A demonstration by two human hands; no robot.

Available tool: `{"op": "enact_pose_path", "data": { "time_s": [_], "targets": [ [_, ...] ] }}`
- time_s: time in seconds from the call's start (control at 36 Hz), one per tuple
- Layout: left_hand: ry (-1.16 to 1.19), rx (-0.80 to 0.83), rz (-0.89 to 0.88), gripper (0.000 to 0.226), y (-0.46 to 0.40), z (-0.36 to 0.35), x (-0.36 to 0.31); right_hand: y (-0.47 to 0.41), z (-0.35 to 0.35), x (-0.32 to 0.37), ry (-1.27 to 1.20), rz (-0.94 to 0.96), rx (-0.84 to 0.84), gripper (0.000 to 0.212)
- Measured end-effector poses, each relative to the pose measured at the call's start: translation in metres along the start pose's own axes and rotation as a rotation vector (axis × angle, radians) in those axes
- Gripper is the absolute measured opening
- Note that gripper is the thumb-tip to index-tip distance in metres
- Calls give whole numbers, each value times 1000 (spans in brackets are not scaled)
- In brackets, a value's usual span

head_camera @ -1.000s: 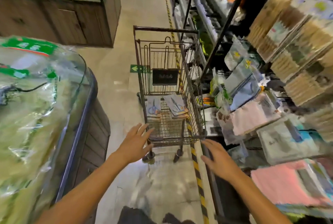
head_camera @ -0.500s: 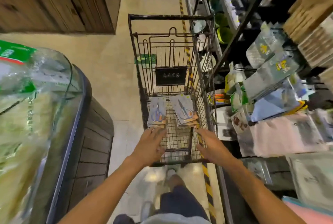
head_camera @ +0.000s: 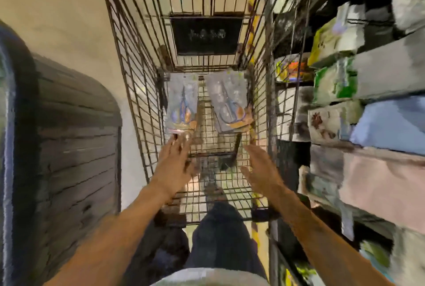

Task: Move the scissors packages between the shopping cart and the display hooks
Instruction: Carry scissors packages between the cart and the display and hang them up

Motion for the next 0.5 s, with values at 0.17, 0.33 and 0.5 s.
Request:
{"op": "enact_pose_path", "data": {
  "time_s": [0.17, 0.33, 0.5],
  "targets": [
    [41, 37, -35, 80, -51, -23, 28, -56, -22, -5, -27, -26, -25, 55],
    [66, 10, -58, 77, -90, -33, 43, -129, -24, -7, -135, 27, -227, 57],
    [89, -28, -56, 77, -115, -37, 44, -199, -10, -17, -177, -74, -346, 44]
  ]
}}
Point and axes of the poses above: each hand's wrist, its own y-axis away from the middle knuckle, its own z-axis out of the back of the hand, x = y × z, the point moved 7 cm from there along -y, towards the middle knuckle, and after that the axes turned 3 degrees about y, right-handed, at the moved point
